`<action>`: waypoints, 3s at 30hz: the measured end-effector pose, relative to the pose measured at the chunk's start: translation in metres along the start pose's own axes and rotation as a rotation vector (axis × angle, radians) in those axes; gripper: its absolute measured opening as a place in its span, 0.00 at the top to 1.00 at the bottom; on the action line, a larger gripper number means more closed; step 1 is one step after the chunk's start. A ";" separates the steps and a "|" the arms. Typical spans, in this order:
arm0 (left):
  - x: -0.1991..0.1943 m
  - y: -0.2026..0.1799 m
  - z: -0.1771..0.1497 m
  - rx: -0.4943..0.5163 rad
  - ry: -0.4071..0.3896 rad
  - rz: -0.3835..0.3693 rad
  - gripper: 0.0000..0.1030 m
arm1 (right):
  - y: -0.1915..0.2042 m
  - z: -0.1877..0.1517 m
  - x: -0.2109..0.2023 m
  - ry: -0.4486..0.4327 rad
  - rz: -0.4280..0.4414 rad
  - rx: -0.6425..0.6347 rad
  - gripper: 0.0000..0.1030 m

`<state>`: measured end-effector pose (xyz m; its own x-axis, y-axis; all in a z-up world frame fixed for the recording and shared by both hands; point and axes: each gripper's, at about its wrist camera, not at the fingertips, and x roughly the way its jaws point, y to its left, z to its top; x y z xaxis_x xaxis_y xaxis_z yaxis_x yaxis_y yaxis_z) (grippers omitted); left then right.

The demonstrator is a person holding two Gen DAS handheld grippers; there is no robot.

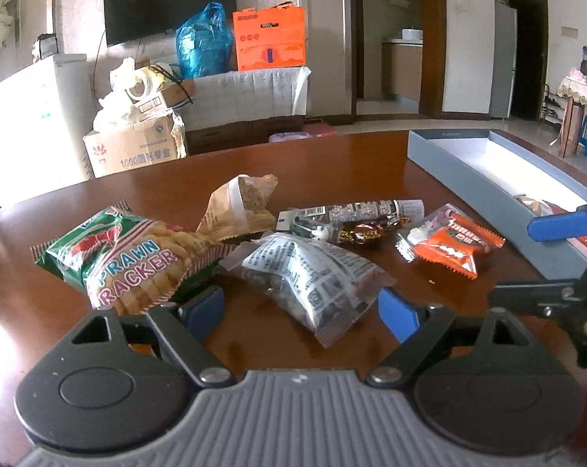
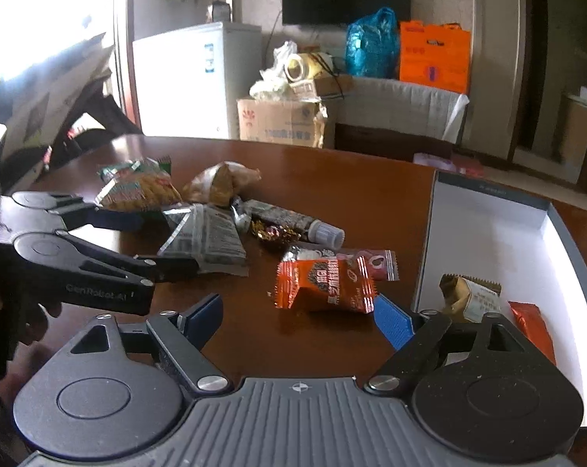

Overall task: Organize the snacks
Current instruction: 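Lower the right tool onto the orange snack packet while the left tool approaches the clear printed bag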

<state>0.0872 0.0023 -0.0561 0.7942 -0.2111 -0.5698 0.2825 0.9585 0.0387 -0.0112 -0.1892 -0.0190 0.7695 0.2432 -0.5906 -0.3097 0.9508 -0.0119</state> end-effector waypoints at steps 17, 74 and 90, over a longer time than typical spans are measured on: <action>0.035 0.005 0.011 -0.100 0.038 -0.002 0.11 | 0.006 0.009 0.038 0.032 -0.080 -0.059 0.02; 0.044 0.010 0.014 -0.104 0.037 -0.062 0.26 | 0.004 0.009 0.059 0.023 -0.035 -0.066 0.30; 0.046 0.006 0.014 -0.106 0.041 -0.045 0.25 | 0.004 0.009 0.059 0.024 -0.032 -0.067 0.30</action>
<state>0.1326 -0.0041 -0.0707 0.7587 -0.2480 -0.6024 0.2567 0.9637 -0.0734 0.0378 -0.1694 -0.0464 0.7662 0.2070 -0.6084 -0.3224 0.9428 -0.0852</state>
